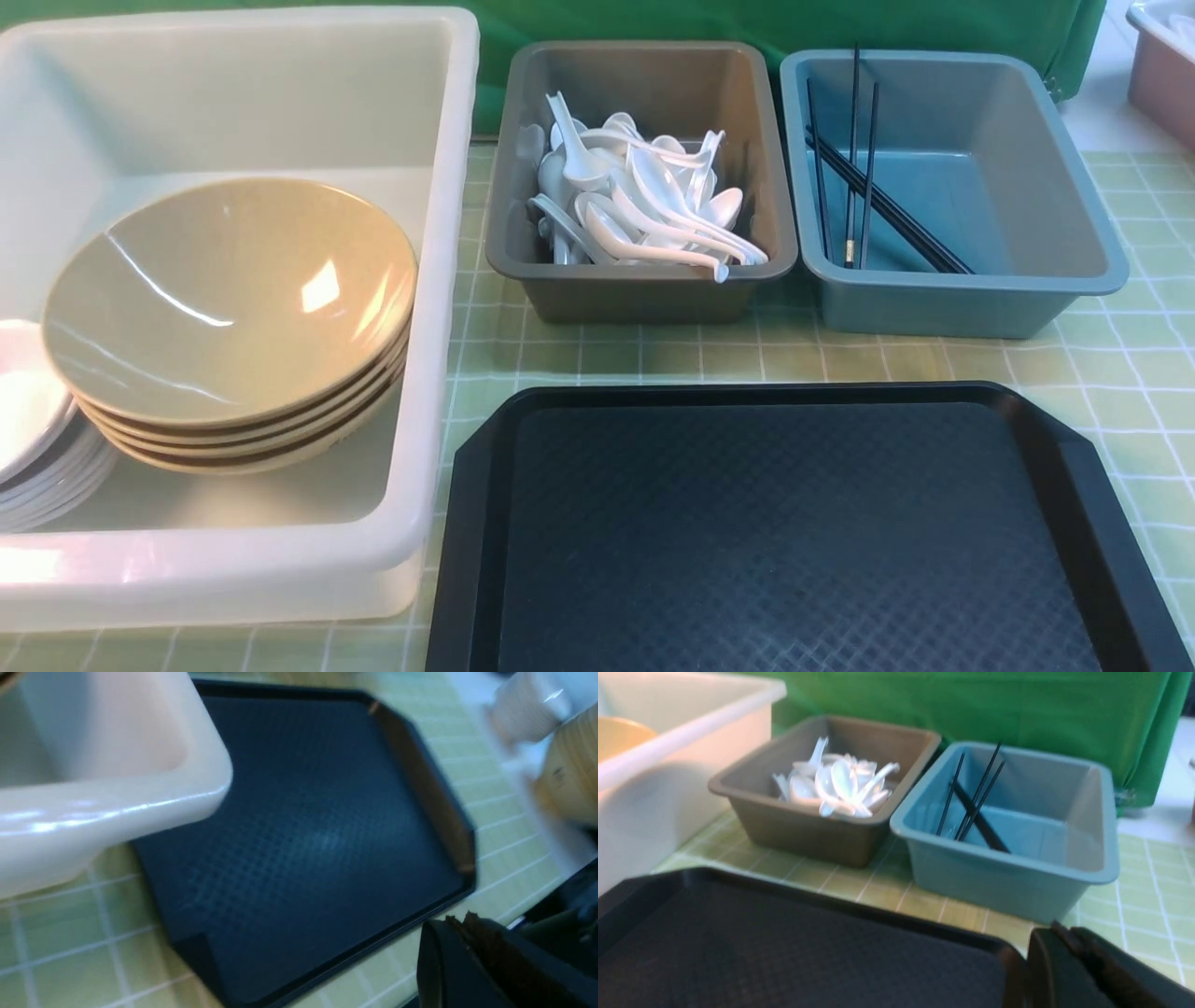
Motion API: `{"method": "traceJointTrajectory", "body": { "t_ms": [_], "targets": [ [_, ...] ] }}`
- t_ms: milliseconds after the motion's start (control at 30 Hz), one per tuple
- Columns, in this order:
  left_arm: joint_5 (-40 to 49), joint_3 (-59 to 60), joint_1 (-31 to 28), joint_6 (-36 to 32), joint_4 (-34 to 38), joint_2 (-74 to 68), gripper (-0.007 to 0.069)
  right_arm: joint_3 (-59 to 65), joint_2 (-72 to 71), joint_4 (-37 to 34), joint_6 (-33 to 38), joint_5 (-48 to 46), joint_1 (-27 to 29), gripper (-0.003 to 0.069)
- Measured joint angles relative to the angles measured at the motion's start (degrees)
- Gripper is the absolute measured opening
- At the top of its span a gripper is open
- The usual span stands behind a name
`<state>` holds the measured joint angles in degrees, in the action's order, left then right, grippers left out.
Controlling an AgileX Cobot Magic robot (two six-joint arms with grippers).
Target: On green table put chopsticks spoon bowls plates into blue grey white boxes.
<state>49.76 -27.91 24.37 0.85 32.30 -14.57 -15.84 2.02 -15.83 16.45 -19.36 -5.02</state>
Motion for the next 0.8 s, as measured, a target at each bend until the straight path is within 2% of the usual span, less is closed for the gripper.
{"method": "traceJointTrajectory", "body": {
  "t_ms": [200, 800],
  "targets": [
    [-2.0, 0.9, -0.1, 0.6, 7.4, 8.3, -0.0001, 0.4, -1.3, -0.1, 0.0, 0.7, 0.0, 0.0027],
    [-0.1, 0.9, -0.1, 0.4, 7.8, 11.3, -0.0001, 0.4, -1.3, -0.2, 0.0, 0.3, 0.0, 0.0044]
  ]
}}
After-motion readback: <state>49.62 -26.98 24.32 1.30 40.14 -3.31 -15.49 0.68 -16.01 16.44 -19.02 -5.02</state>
